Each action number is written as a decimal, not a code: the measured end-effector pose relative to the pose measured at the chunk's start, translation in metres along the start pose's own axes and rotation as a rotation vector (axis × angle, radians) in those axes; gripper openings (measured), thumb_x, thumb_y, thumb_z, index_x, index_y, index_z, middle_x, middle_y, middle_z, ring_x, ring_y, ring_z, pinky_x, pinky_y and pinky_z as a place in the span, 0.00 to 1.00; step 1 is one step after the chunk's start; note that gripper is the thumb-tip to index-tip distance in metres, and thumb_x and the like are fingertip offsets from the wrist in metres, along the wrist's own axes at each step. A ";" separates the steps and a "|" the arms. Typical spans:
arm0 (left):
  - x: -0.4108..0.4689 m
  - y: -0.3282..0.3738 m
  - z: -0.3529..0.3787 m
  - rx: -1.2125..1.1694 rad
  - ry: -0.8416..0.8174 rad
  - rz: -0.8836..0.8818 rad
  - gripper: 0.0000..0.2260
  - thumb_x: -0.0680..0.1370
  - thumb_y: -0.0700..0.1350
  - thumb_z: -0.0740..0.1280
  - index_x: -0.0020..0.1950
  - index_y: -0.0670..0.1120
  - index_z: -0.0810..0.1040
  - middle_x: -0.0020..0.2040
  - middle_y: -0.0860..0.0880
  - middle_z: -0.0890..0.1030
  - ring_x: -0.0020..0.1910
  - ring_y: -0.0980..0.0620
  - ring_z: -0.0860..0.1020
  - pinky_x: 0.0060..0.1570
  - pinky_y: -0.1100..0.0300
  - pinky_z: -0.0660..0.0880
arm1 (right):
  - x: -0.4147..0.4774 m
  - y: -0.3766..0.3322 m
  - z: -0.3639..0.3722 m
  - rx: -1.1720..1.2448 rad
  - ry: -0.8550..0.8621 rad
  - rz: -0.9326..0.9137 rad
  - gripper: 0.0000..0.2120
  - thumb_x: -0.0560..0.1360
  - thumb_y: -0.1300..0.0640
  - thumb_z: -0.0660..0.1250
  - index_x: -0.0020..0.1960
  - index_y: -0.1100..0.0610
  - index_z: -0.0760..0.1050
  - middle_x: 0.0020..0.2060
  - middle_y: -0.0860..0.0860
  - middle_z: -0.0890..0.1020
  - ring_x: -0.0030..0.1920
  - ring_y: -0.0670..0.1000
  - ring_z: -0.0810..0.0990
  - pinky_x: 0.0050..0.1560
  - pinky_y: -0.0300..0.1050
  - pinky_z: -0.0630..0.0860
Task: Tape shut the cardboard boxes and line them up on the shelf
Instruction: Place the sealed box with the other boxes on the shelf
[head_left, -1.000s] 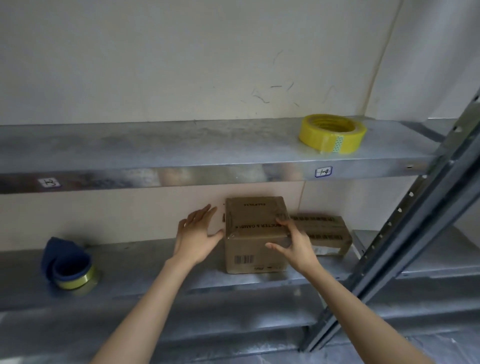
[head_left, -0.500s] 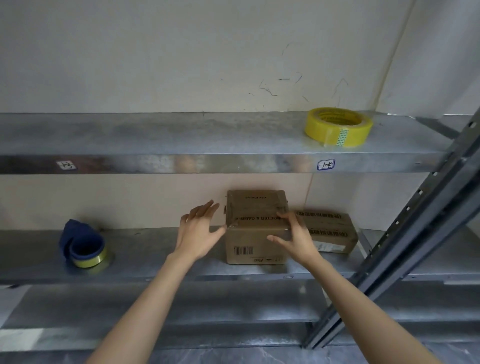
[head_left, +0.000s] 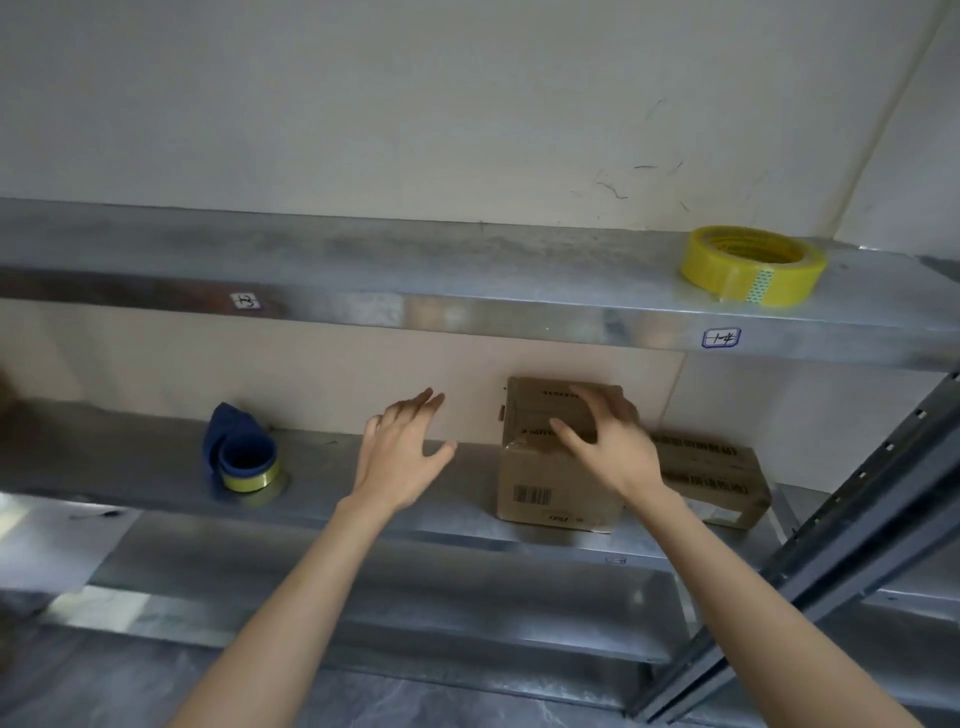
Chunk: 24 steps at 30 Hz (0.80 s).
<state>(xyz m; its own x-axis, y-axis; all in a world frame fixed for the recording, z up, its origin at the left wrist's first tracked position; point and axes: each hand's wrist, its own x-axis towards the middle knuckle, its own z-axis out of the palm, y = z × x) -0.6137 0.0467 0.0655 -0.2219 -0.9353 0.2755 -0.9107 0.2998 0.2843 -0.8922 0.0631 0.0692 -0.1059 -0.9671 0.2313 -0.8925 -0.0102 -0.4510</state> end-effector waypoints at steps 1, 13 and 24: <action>-0.002 -0.006 -0.005 0.013 0.010 -0.008 0.28 0.80 0.59 0.62 0.78 0.53 0.62 0.79 0.53 0.62 0.75 0.51 0.62 0.71 0.53 0.57 | 0.004 -0.011 0.003 -0.036 -0.008 -0.028 0.28 0.76 0.33 0.57 0.73 0.44 0.63 0.72 0.50 0.66 0.70 0.56 0.66 0.57 0.55 0.76; -0.046 -0.144 -0.074 0.145 0.112 -0.232 0.29 0.80 0.63 0.58 0.78 0.54 0.61 0.78 0.54 0.62 0.74 0.51 0.64 0.70 0.51 0.59 | 0.036 -0.181 0.080 -0.081 -0.149 -0.325 0.32 0.77 0.32 0.54 0.78 0.44 0.56 0.76 0.48 0.61 0.75 0.53 0.59 0.72 0.50 0.62; -0.088 -0.340 -0.150 0.232 0.135 -0.349 0.29 0.80 0.63 0.58 0.78 0.53 0.61 0.78 0.54 0.63 0.75 0.51 0.62 0.69 0.53 0.58 | 0.046 -0.379 0.188 0.001 -0.211 -0.426 0.32 0.78 0.35 0.57 0.78 0.47 0.57 0.76 0.52 0.62 0.75 0.55 0.60 0.70 0.51 0.63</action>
<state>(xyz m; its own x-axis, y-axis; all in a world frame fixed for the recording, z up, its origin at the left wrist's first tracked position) -0.2327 0.0550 0.0822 0.1468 -0.9357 0.3210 -0.9805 -0.0947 0.1724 -0.4762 -0.0255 0.0893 0.3612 -0.9071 0.2162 -0.8365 -0.4177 -0.3548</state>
